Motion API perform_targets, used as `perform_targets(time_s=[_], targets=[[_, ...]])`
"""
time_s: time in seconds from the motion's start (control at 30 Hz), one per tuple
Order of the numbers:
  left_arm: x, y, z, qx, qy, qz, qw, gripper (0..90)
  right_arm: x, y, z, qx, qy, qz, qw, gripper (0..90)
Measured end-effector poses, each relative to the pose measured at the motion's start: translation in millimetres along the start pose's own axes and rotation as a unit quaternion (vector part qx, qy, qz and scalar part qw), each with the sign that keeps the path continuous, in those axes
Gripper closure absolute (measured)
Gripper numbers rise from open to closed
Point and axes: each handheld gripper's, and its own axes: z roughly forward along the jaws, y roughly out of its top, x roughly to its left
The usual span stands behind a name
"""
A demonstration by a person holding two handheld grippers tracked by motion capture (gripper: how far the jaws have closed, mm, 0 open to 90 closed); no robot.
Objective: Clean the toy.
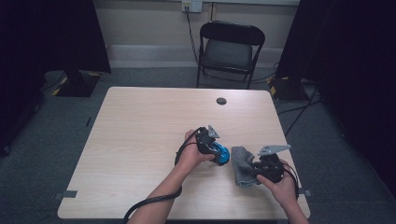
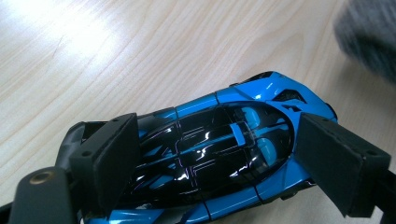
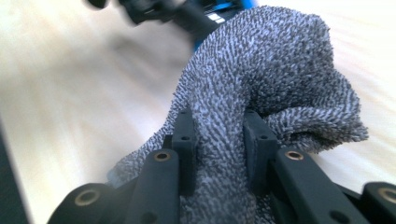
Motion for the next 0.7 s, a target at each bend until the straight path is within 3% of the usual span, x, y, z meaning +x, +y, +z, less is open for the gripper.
perform_targets(time_s=[0.2, 0.37, 0.53, 0.7], targets=[[-0.1, 0.1, 0.0, 0.0, 0.0, 0.0, 1.0, 14.2, -12.8, 0.3, 9.8, 0.0, -0.038, 0.009, 0.9992, 70.8], [-0.3, 0.2, 0.1, 0.001, 0.0, 0.0, 1.0, 14.2, -17.9, 1.4, 18.2, 0.008, -0.078, 0.024, 0.9967, 70.8], [-0.3, 0.6, 0.1, 0.002, 0.0, 0.001, 1.0, 14.2, -21.5, -2.1, 25.2, 0.018, -0.091, 0.024, 0.9954, 70.6], [-0.4, 1.0, 0.1, 0.003, 0.0, 0.001, 1.0, 14.2, -23.2, -3.6, 29.5, 0.019, -0.085, 0.033, 0.9957, 70.6]])
